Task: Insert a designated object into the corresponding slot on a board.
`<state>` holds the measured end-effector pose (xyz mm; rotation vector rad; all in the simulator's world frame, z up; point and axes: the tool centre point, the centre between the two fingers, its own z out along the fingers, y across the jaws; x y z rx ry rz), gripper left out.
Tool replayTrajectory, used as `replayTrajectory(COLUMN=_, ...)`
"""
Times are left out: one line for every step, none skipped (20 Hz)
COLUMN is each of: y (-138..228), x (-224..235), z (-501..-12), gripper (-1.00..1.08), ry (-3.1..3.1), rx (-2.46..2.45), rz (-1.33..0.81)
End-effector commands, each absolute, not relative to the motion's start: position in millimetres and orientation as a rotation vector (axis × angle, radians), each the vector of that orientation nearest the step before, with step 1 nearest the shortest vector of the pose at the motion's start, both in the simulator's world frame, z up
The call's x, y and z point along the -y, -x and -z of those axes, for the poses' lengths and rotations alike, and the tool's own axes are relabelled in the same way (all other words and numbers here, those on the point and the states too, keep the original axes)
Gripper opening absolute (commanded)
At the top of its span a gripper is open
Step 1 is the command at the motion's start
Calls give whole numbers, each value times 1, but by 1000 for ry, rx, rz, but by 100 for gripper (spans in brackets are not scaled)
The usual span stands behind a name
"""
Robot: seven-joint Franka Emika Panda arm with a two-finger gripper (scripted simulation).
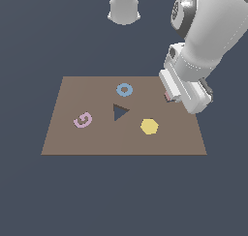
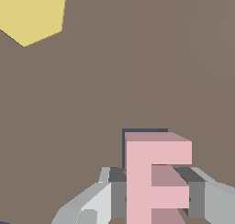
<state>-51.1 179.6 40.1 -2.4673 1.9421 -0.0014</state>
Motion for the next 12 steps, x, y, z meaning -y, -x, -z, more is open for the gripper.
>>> replayTrajectory(y=51, x=-180, z=-40, gripper=-100, ry=2467, rx=-1942, rz=1)
replayTrajectory(y=51, x=-180, z=-39, gripper=-100, ry=2467, rx=-1942, rz=1)
replayTrajectory(y=51, x=-180, z=-37, gripper=-100, ry=2467, rx=-1942, rz=1)
replayTrajectory(y=51, x=-179, z=-34, gripper=-100, ry=2467, rx=-1943, rz=-1)
replayTrajectory(y=51, x=-180, z=-32, gripper=-100, ry=2467, rx=-1943, rz=-1)
replayTrajectory(y=51, x=-179, z=-31, gripper=-100, ry=2467, rx=-1944, rz=-1)
replayTrajectory(y=51, x=-179, z=-30, gripper=-100, ry=2467, rx=-1944, rz=-1)
replayTrajectory(y=51, x=-179, z=-30, gripper=100, ry=2467, rx=-1944, rz=-1)
replayTrajectory(y=51, x=-179, z=-30, gripper=100, ry=2467, rx=-1944, rz=-1)
replayTrajectory(y=51, x=-179, z=-30, gripper=100, ry=2467, rx=-1944, rz=-1)
replayTrajectory(y=51, x=-179, z=-30, gripper=100, ry=2467, rx=-1944, rz=-1)
replayTrajectory(y=51, x=-179, z=-30, gripper=100, ry=2467, rx=-1944, rz=-1)
